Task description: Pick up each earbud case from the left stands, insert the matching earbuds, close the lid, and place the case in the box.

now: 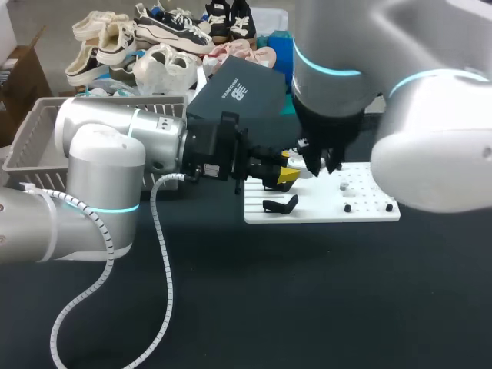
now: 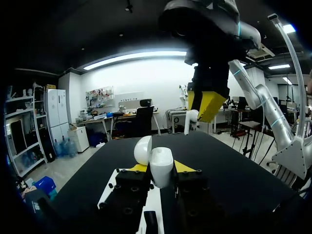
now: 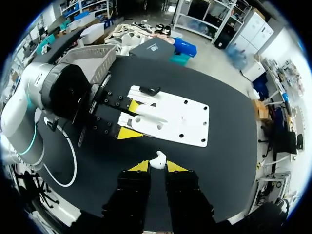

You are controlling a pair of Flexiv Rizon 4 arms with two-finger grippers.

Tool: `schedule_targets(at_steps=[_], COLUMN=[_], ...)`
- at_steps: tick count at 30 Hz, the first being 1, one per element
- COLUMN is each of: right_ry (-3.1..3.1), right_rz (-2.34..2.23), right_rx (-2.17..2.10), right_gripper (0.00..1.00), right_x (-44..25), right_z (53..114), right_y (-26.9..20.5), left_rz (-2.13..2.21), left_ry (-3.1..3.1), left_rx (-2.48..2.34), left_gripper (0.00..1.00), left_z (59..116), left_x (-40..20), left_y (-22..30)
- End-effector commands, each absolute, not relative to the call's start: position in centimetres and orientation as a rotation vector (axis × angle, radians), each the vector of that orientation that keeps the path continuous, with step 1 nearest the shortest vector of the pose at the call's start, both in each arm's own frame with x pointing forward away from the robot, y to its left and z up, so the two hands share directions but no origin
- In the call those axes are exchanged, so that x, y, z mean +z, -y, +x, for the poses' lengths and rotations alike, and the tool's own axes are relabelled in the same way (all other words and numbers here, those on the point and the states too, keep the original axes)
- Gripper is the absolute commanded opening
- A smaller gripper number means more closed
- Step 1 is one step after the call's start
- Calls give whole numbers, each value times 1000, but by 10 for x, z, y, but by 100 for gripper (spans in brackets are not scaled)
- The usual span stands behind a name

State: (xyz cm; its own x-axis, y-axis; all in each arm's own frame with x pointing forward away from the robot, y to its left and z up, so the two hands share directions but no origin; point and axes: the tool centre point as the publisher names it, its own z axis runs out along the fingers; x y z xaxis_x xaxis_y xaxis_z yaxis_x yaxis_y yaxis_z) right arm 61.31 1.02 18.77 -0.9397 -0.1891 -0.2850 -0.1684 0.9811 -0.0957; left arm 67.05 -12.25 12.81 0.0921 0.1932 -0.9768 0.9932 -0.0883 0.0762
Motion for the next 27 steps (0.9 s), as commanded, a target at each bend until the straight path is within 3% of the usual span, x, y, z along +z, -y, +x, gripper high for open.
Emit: schedule_targets(at_steps=[1,27], right_ry=[-2900,-3018], right_rz=[-162,135], right_rx=[-118,-83], right_gripper=[0,0], right_x=[190,185], right_z=[626,637], right_y=[-19,-15], left_rz=[1456,1456], left_ry=[-1249,-1249], left_rx=[-1106,-1106], left_gripper=[0,0], left_z=[672,672], left_x=[128,128], left_y=[123,123])
